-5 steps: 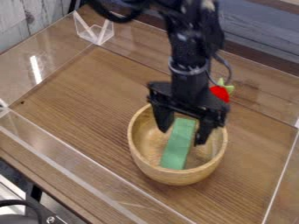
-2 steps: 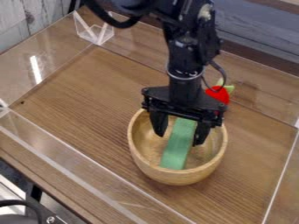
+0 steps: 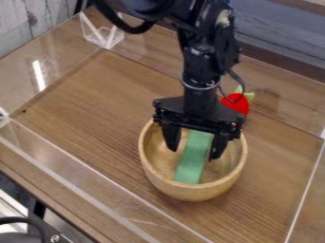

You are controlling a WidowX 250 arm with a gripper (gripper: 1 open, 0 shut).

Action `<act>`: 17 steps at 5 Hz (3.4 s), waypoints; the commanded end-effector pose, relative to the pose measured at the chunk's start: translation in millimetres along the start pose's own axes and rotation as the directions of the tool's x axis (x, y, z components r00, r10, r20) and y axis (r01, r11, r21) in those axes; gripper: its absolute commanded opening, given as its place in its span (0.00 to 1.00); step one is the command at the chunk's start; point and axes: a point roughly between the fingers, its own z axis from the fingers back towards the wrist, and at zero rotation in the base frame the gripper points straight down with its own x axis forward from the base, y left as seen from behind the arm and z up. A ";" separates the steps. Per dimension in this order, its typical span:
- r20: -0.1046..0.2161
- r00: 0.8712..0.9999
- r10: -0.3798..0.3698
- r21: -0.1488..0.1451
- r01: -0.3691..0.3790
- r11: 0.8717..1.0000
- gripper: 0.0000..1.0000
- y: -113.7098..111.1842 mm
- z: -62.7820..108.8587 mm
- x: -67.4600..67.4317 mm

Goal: Remove the green block from the brown bowl and put it on the table

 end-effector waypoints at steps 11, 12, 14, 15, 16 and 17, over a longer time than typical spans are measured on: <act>0.038 0.972 -0.231 -0.063 0.233 0.970 0.00 -16.4 27.0 -7.0; 0.037 0.969 -0.246 -0.064 0.248 0.967 0.00 -14.1 24.0 -0.9; 0.036 0.962 -0.272 -0.069 0.274 0.959 0.00 -9.4 18.9 11.7; 0.038 0.974 -0.222 -0.067 0.224 0.972 0.00 -18.9 19.4 17.9; 0.038 0.984 -0.173 -0.062 0.175 0.983 0.00 -28.5 19.4 23.9; 0.040 0.993 -0.110 -0.055 0.112 0.992 0.00 -20.0 20.9 26.5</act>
